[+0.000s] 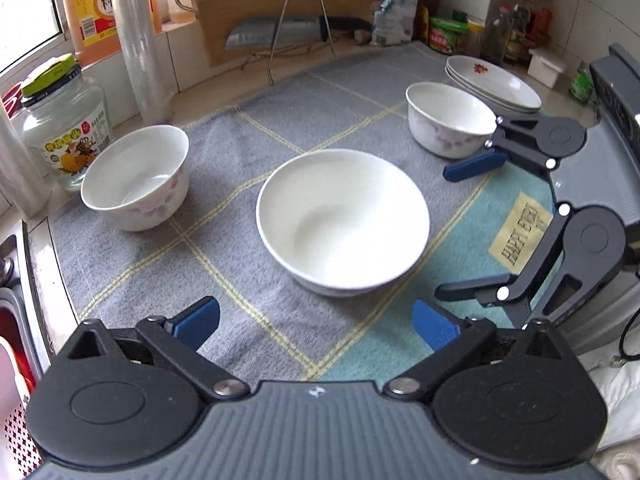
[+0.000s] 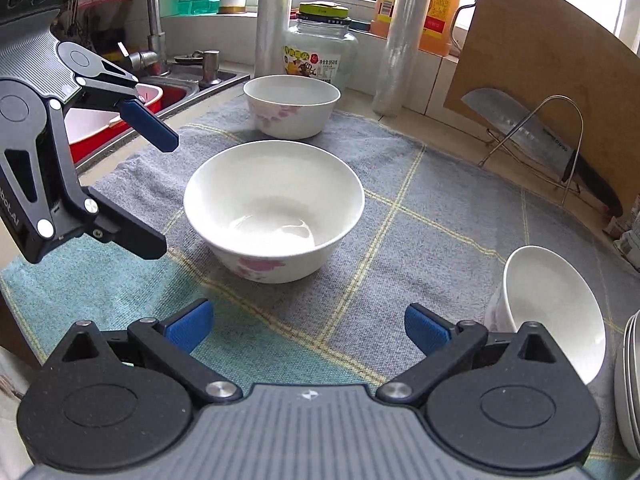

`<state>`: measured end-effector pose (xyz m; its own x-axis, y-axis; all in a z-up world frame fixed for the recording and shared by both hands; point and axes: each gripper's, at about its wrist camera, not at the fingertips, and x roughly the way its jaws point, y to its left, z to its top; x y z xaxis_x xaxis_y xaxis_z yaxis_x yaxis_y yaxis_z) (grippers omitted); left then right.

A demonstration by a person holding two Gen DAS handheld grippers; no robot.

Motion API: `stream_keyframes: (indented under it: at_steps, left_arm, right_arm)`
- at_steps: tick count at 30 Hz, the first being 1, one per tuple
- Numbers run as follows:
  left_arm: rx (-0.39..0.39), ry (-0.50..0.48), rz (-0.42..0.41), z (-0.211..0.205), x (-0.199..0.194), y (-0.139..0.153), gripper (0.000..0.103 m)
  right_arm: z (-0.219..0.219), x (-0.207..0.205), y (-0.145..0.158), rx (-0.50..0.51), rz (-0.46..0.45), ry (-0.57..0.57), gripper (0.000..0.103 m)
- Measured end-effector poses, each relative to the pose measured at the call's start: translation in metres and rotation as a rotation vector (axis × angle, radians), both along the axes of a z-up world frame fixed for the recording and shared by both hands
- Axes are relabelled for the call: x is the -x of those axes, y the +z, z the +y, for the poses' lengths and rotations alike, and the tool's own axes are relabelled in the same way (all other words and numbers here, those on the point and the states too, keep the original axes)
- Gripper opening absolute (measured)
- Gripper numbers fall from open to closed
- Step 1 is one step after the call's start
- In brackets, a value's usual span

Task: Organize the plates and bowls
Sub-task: 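Move both tools to opposite rims of the large white bowl, then grip the large white bowl rim with the left tool while the right tool grips the opposite rim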

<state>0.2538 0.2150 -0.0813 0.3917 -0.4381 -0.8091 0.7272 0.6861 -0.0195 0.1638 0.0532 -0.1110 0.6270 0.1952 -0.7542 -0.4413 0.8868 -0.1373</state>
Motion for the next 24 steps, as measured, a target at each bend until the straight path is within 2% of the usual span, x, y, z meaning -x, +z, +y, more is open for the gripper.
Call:
stream_keyframes:
  at_steps: [5, 11, 16, 24]
  left_arm:
    - [-0.019, -0.042, 0.001, 0.004, -0.008, -0.013, 0.102]
    - [-0.044, -0.12, -0.019, -0.005, -0.018, -0.013, 0.101]
    - [-0.042, -0.174, -0.032, -0.012, -0.023, -0.012, 0.101]
    - [-0.108, -0.31, -0.093, -0.025, -0.027, -0.015, 0.1]
  right_arm:
    - [0.002, -0.006, -0.003, 0.013, 0.017, -0.014, 0.103]
    - [0.001, -0.017, -0.003, 0.014, 0.025, 0.004, 0.103]
    - [0.002, -0.022, -0.001, 0.014, 0.025, 0.051, 0.103]
    - [0.007, -0.027, -0.001, 0.033, 0.034, 0.121, 0.099]
